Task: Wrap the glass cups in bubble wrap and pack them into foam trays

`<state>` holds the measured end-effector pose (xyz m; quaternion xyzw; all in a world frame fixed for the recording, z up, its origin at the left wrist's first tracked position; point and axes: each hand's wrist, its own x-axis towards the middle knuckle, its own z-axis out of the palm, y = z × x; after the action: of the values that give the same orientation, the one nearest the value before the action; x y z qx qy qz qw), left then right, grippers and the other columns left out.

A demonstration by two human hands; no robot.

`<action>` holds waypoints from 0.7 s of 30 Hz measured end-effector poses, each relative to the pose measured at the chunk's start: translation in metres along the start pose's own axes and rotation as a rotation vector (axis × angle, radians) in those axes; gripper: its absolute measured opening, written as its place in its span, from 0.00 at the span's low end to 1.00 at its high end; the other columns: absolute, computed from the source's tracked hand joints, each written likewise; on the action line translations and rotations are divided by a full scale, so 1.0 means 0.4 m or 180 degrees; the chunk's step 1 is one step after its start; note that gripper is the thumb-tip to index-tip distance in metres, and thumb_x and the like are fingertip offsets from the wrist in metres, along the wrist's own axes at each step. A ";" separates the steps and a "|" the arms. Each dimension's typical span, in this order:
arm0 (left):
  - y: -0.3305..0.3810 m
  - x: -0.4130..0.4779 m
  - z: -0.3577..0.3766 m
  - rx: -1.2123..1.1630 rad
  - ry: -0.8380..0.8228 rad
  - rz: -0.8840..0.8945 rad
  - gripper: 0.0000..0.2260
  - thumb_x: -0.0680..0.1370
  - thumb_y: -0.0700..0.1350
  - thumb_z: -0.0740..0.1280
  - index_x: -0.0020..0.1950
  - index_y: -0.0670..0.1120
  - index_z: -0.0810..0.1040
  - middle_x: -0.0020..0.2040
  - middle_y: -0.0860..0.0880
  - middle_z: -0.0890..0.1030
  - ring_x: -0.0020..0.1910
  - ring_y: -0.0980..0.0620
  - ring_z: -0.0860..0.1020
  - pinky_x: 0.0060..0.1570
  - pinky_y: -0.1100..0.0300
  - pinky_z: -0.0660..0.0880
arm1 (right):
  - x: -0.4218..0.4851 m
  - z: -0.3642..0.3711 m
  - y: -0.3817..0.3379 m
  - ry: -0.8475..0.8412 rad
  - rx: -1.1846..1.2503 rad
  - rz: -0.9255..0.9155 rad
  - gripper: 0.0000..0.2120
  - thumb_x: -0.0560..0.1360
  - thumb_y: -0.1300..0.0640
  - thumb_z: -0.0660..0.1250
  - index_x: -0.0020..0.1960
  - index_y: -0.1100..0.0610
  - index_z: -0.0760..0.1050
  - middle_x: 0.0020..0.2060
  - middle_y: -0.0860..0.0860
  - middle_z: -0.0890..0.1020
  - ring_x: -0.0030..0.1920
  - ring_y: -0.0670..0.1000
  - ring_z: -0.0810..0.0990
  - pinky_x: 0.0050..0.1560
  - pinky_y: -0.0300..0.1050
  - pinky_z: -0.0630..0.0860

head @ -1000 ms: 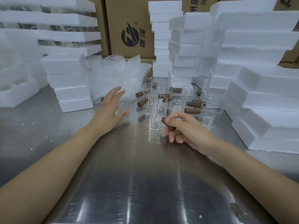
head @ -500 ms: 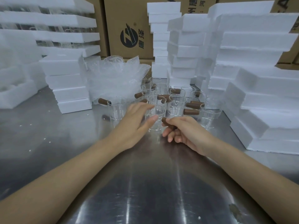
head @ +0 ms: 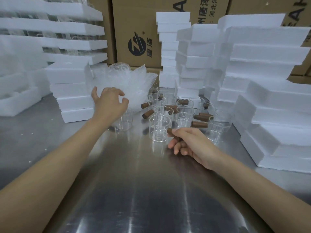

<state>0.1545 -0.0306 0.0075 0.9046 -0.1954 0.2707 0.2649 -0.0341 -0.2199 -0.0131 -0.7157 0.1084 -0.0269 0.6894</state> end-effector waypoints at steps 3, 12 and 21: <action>0.000 -0.010 -0.023 -0.0356 0.0627 0.0222 0.11 0.79 0.40 0.61 0.57 0.45 0.80 0.60 0.50 0.80 0.65 0.51 0.72 0.70 0.50 0.49 | 0.001 0.000 0.000 -0.0030 -0.0017 -0.0015 0.09 0.81 0.57 0.61 0.49 0.63 0.76 0.33 0.56 0.81 0.26 0.48 0.76 0.23 0.34 0.68; 0.108 -0.080 -0.116 -0.1928 0.1933 0.1174 0.16 0.77 0.42 0.69 0.63 0.50 0.73 0.46 0.52 0.79 0.46 0.63 0.76 0.55 0.68 0.72 | 0.001 -0.002 0.008 0.0265 0.0175 -0.0233 0.11 0.81 0.59 0.59 0.46 0.66 0.75 0.29 0.56 0.79 0.22 0.48 0.73 0.20 0.35 0.65; 0.155 -0.187 -0.044 -0.0922 -0.0442 0.1347 0.09 0.74 0.36 0.66 0.53 0.41 0.80 0.45 0.49 0.71 0.47 0.49 0.73 0.49 0.49 0.73 | -0.008 -0.035 -0.017 0.1277 0.0706 -0.1097 0.21 0.81 0.51 0.59 0.34 0.61 0.74 0.21 0.54 0.75 0.16 0.48 0.67 0.16 0.33 0.60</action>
<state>0.0587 -0.0532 -0.0012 0.8127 -0.4347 0.2266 0.3151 -0.0392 -0.2328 -0.0052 -0.6242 0.1158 -0.2965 0.7135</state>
